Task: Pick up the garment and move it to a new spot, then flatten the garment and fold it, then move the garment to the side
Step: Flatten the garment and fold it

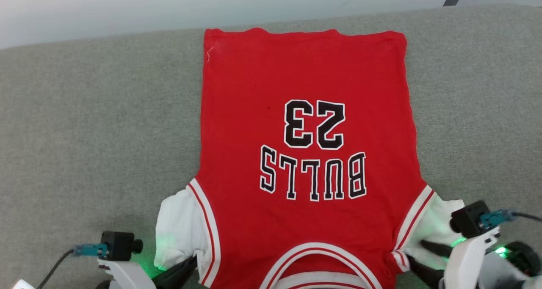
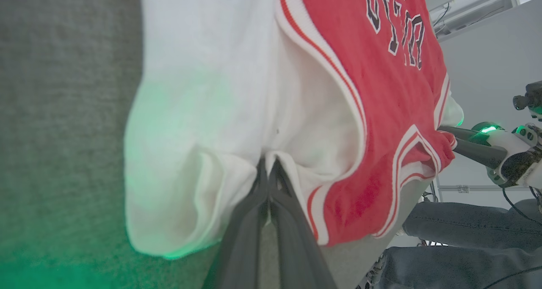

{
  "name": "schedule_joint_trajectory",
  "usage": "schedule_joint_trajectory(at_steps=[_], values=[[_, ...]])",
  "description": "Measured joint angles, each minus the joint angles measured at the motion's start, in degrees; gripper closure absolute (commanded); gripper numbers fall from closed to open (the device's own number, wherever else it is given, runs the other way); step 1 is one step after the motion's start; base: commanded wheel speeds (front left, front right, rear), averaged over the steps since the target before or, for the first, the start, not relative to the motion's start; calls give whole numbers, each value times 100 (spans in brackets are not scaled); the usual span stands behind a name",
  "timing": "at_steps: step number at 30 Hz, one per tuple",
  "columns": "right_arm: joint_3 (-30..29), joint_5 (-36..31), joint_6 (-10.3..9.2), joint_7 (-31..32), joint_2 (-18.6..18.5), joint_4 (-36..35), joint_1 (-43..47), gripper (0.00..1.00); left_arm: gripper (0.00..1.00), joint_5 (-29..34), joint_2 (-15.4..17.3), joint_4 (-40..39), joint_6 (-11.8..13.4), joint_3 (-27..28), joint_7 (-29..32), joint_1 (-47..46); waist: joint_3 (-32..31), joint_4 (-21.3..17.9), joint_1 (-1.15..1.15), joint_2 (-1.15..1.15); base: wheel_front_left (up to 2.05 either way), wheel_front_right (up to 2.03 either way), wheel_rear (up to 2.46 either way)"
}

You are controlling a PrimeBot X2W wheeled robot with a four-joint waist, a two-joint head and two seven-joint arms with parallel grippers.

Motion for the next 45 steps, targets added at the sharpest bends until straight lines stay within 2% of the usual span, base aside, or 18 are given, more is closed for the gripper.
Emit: schedule_joint_trajectory(at_steps=[5,9,11,14,16,19,24,29,32,36,43,44,45], values=[[-516,324,-20,740,-467,-1118,330,0,100,16,33,-200,19,49,-115,1,59,63,0,0,0,0,0],[-1321,887,-20,1429,-608,-2103,425,0,100,176,4,-312,37,33,-156,-64,137,179,0,0,0,0,0],[-1742,1032,-20,1685,-577,-2376,233,0,100,248,-11,-368,48,19,-158,-136,194,248,0,0,0,0,0],[-2138,996,-20,1970,-531,-2336,-591,0,100,359,-36,-445,49,-1,-177,-247,321,347,0,0,0,0,0],[-2243,719,-21,2029,-456,-1985,-1332,0,100,444,-79,-486,49,-21,-152,-364,419,427,0,0,0,0,0],[-2069,172,-20,2004,-385,-1127,-2509,0,100,567,-160,-545,49,-52,-94,-550,572,572,0,0,0,0,0],[-1689,-458,-21,2005,-26,773,-4281,0,100,713,-272,-650,42,-104,-12,-832,886,817,0,0,0,0,0],[-1541,-1050,-21,2356,258,2454,-5618,0,100,768,-322,-804,12,-132,3,-1031,1242,1042,0,0,0,0,0],[-1519,-1596,-21,2483,204,3177,-6113,0,100,805,-358,-894,-1,-147,-4,-1130,1455,1172,0,0,0,0,0],[-1697,-2154,-21,2262,62,3851,-6486,0,100,843,-423,-967,-27,-165,-57,-1223,1700,1342,0,0,0,0,0],[-2071,-2351,-22,1995,212,4551,-6725,0,100,857,-472,-1067,-52,-197,-166,-1333,1979,1528,0,0,0,0,0],[-2104,-2353,-24,1994,238,4611,-6767,20,100,857,-464,-1078,-52,-197,-185,-1337,2009,1529,0,0,0,0,0],[-2128,-2353,-25,1992,264,4678,-6824,58,100,856,-449,-1092,-52,-198,-193,-1345,2033,1522,0,0,0,0,0]])
